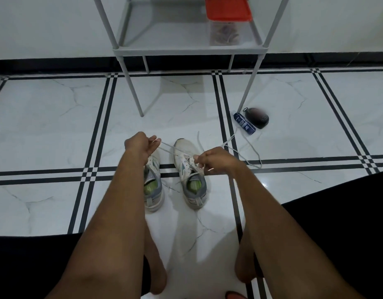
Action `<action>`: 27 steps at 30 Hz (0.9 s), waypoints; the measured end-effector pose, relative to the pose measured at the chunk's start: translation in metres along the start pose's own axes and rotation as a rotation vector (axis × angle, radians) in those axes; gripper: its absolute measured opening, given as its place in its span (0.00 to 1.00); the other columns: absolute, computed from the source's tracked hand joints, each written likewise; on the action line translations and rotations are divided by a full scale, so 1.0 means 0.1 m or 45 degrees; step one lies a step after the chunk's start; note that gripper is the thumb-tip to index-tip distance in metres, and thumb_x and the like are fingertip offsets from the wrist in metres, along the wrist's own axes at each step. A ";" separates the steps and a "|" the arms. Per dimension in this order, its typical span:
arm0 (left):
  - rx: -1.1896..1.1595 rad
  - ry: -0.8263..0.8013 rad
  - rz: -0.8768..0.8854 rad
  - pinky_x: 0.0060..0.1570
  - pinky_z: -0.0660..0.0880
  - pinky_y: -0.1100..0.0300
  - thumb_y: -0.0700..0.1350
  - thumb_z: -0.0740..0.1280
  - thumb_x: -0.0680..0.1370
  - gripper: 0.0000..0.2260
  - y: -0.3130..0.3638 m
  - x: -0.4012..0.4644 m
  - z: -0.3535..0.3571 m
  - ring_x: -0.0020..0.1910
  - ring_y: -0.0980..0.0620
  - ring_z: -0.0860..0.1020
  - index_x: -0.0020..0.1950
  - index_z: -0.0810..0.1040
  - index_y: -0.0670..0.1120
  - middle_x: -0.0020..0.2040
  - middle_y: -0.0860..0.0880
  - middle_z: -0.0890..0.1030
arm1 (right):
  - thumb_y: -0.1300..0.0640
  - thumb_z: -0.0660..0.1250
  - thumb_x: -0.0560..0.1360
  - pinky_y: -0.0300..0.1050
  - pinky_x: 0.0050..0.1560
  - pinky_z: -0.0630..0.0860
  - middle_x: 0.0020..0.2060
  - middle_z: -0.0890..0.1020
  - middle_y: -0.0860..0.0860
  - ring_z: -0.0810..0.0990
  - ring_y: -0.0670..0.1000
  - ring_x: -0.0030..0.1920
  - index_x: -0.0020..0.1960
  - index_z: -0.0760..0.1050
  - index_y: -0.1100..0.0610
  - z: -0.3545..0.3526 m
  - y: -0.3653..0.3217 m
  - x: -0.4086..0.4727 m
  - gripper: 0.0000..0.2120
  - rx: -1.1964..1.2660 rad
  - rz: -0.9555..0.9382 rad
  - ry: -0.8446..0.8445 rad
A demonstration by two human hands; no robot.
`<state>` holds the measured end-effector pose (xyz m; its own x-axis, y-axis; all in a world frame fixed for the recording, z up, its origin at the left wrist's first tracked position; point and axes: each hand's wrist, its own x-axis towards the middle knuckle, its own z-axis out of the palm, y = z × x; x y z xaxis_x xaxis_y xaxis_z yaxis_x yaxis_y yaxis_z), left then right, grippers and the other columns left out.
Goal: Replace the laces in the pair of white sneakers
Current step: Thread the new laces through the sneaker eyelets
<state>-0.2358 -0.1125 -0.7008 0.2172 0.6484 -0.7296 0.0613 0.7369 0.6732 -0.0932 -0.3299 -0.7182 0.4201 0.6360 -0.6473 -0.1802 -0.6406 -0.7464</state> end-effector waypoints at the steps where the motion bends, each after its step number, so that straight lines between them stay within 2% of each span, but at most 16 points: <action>1: 0.073 0.008 -0.003 0.48 0.84 0.58 0.31 0.58 0.82 0.13 -0.04 -0.01 -0.03 0.55 0.44 0.85 0.65 0.74 0.32 0.58 0.44 0.82 | 0.52 0.77 0.79 0.45 0.46 0.87 0.38 0.84 0.54 0.79 0.47 0.34 0.53 0.85 0.68 -0.06 -0.02 -0.03 0.17 0.003 0.013 -0.006; 3: 0.216 0.159 0.021 0.38 0.80 0.64 0.37 0.62 0.84 0.10 -0.13 0.03 -0.08 0.50 0.49 0.82 0.64 0.76 0.39 0.56 0.48 0.79 | 0.46 0.77 0.78 0.34 0.31 0.78 0.36 0.83 0.50 0.76 0.43 0.29 0.52 0.87 0.65 -0.17 -0.06 -0.07 0.20 -0.223 0.015 0.031; 4: 0.197 0.195 0.023 0.34 0.80 0.64 0.37 0.63 0.83 0.13 -0.19 0.07 -0.10 0.45 0.51 0.81 0.68 0.75 0.41 0.56 0.47 0.79 | 0.43 0.76 0.77 0.32 0.29 0.73 0.35 0.84 0.47 0.76 0.42 0.30 0.50 0.88 0.61 -0.24 -0.08 -0.08 0.20 -0.371 0.005 0.063; 6: 0.242 0.274 0.046 0.41 0.84 0.59 0.37 0.65 0.82 0.19 -0.27 0.09 -0.15 0.42 0.51 0.81 0.73 0.73 0.39 0.58 0.45 0.79 | 0.46 0.76 0.78 0.33 0.31 0.71 0.35 0.85 0.44 0.78 0.43 0.31 0.46 0.88 0.60 -0.33 -0.11 -0.07 0.15 -0.472 0.029 0.076; 8: 0.497 0.483 0.001 0.56 0.83 0.52 0.38 0.69 0.78 0.22 -0.32 0.05 -0.15 0.54 0.45 0.82 0.71 0.71 0.37 0.66 0.41 0.78 | 0.57 0.75 0.78 0.38 0.34 0.71 0.38 0.86 0.47 0.79 0.46 0.34 0.45 0.87 0.60 -0.37 -0.13 -0.03 0.06 -0.479 0.074 0.055; 9: 0.728 0.578 0.028 0.61 0.80 0.48 0.41 0.70 0.77 0.24 -0.33 -0.01 -0.13 0.62 0.41 0.79 0.71 0.70 0.38 0.70 0.39 0.74 | 0.60 0.75 0.77 0.40 0.33 0.68 0.39 0.86 0.48 0.76 0.48 0.34 0.46 0.88 0.57 -0.37 -0.13 -0.02 0.03 -0.483 0.074 0.041; 10: 0.987 0.620 0.132 0.64 0.76 0.45 0.45 0.70 0.77 0.25 -0.35 -0.09 -0.07 0.68 0.39 0.74 0.71 0.69 0.40 0.71 0.39 0.71 | 0.62 0.74 0.76 0.41 0.31 0.66 0.40 0.87 0.48 0.74 0.47 0.33 0.47 0.88 0.55 -0.34 -0.14 -0.02 0.04 -0.445 0.055 0.033; 11: 1.140 0.525 0.281 0.64 0.75 0.44 0.47 0.68 0.77 0.23 -0.35 -0.17 0.01 0.69 0.38 0.72 0.70 0.71 0.41 0.71 0.39 0.71 | 0.64 0.75 0.76 0.39 0.30 0.67 0.41 0.88 0.47 0.73 0.46 0.33 0.48 0.87 0.54 -0.30 -0.15 -0.02 0.06 -0.370 0.019 0.023; 13: 1.135 0.034 0.380 0.57 0.76 0.47 0.46 0.63 0.81 0.17 -0.34 -0.29 0.22 0.63 0.40 0.78 0.67 0.78 0.41 0.68 0.40 0.78 | 0.63 0.76 0.75 0.38 0.36 0.73 0.47 0.90 0.46 0.79 0.45 0.38 0.49 0.88 0.54 -0.21 -0.16 0.01 0.06 -0.236 -0.059 0.050; 15: 1.193 -0.386 0.205 0.45 0.74 0.57 0.46 0.61 0.84 0.14 -0.32 -0.48 0.41 0.49 0.50 0.81 0.65 0.80 0.44 0.61 0.47 0.84 | 0.63 0.78 0.73 0.39 0.44 0.76 0.46 0.90 0.45 0.84 0.45 0.48 0.49 0.89 0.55 -0.11 -0.15 0.05 0.06 -0.162 -0.129 0.088; 17: 1.409 -0.617 0.139 0.31 0.71 0.66 0.47 0.60 0.86 0.10 -0.31 -0.61 0.54 0.33 0.59 0.79 0.56 0.80 0.46 0.50 0.50 0.85 | 0.64 0.78 0.73 0.39 0.44 0.76 0.43 0.89 0.47 0.84 0.45 0.46 0.47 0.89 0.57 -0.05 -0.14 0.09 0.05 -0.123 -0.185 0.142; 19: 1.603 -0.648 0.213 0.27 0.68 0.64 0.47 0.63 0.85 0.11 -0.32 -0.63 0.56 0.29 0.57 0.74 0.47 0.81 0.47 0.43 0.50 0.82 | 0.65 0.78 0.73 0.39 0.43 0.77 0.41 0.89 0.50 0.84 0.45 0.43 0.46 0.89 0.59 -0.04 -0.10 0.12 0.03 -0.120 -0.211 0.162; 21: 1.701 -0.658 0.302 0.31 0.65 0.60 0.50 0.65 0.85 0.13 -0.33 -0.53 0.52 0.32 0.54 0.70 0.45 0.83 0.48 0.40 0.51 0.77 | 0.64 0.78 0.74 0.35 0.40 0.76 0.40 0.89 0.50 0.85 0.43 0.41 0.47 0.88 0.59 -0.04 -0.07 0.12 0.03 -0.139 -0.216 0.129; 24: 1.663 -0.617 0.374 0.41 0.74 0.57 0.54 0.69 0.82 0.15 -0.35 -0.35 0.45 0.41 0.49 0.77 0.54 0.86 0.42 0.46 0.47 0.81 | 0.64 0.78 0.75 0.32 0.38 0.76 0.41 0.89 0.47 0.86 0.40 0.43 0.48 0.88 0.61 -0.03 -0.02 0.13 0.03 -0.098 -0.185 0.116; 26: 1.601 -0.470 0.485 0.53 0.77 0.53 0.52 0.69 0.82 0.16 -0.37 -0.24 0.38 0.52 0.45 0.81 0.53 0.86 0.39 0.52 0.43 0.84 | 0.62 0.78 0.75 0.37 0.44 0.78 0.43 0.90 0.47 0.86 0.43 0.49 0.46 0.88 0.61 -0.03 -0.01 0.14 0.02 -0.129 -0.154 0.127; 27: 1.611 -0.392 0.503 0.52 0.77 0.53 0.52 0.68 0.82 0.16 -0.37 -0.18 0.34 0.52 0.44 0.81 0.51 0.86 0.39 0.51 0.43 0.85 | 0.60 0.79 0.75 0.40 0.47 0.79 0.44 0.90 0.48 0.86 0.44 0.52 0.45 0.88 0.60 -0.04 0.00 0.15 0.03 -0.150 -0.148 0.129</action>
<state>-0.2085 -0.1580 -0.7084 0.6250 0.5823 -0.5199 0.7526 -0.2725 0.5994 -0.0832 -0.3218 -0.7269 0.5204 0.6657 -0.5348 -0.0228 -0.6152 -0.7881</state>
